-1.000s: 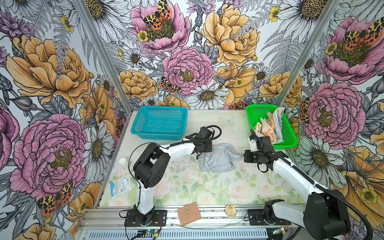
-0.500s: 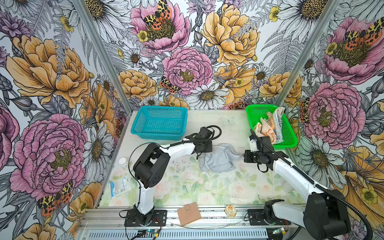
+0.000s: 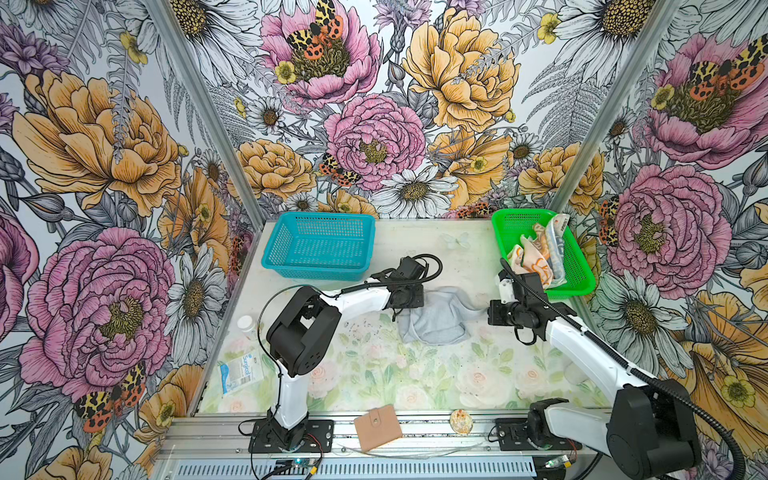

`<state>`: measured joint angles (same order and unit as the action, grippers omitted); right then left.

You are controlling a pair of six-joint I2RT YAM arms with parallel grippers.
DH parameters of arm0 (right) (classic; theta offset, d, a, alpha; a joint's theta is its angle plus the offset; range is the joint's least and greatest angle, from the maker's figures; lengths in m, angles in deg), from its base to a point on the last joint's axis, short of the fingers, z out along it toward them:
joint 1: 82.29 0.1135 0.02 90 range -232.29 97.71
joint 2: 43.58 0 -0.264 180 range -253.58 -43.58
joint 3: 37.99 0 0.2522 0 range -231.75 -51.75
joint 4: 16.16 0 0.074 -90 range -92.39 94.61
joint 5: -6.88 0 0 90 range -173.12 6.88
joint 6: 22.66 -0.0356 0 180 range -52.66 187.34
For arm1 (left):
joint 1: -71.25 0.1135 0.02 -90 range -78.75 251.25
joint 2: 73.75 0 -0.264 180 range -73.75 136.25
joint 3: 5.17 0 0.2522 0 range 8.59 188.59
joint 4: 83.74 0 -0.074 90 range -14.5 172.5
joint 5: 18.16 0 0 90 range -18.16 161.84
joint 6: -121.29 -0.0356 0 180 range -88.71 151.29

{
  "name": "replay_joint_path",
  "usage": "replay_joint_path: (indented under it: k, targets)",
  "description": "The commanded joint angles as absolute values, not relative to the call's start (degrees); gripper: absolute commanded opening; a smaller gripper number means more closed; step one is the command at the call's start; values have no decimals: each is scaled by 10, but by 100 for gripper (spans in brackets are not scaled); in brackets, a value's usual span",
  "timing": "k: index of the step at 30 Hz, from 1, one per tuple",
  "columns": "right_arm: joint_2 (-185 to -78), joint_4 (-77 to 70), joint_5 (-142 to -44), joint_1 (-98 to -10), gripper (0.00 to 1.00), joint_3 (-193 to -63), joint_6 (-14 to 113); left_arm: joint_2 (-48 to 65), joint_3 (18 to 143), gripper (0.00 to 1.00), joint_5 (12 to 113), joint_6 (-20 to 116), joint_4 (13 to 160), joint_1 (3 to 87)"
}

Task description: Fold and stack the towels

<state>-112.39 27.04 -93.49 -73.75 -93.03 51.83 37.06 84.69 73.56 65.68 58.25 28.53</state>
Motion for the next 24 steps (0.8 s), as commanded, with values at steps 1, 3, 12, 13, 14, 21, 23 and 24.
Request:
replay_joint_path:
  k: [1, 3, 12, 13, 14, 21, 23, 24]
  targets:
    - [-1119, 257, -941, -739, 0, -924, 522, 368, 847, 7, 727, 662, 577, 279]
    - [-1118, 257, -941, -739, 0, -924, 523, 364, 847, 1, 728, 660, 577, 278]
    - [-1116, 256, -948, -739, 0, -931, 519, 249, 842, 0, 761, 596, 578, 257]
    - [-1114, 257, -951, -740, 0, -932, 518, 234, 838, 0, 771, 577, 579, 254]
    - [-1113, 257, -954, -740, 0, -935, 517, 220, 834, 0, 781, 555, 581, 249]
    - [-1100, 259, -969, -740, 0, -946, 509, 160, 747, 0, 755, 503, 644, 252]
    - [-1091, 259, -972, -739, 0, -939, 502, 131, 698, 0, 727, 496, 692, 244]
    - [-1088, 260, -974, -740, 0, -936, 498, 114, 670, 0, 708, 493, 720, 238]
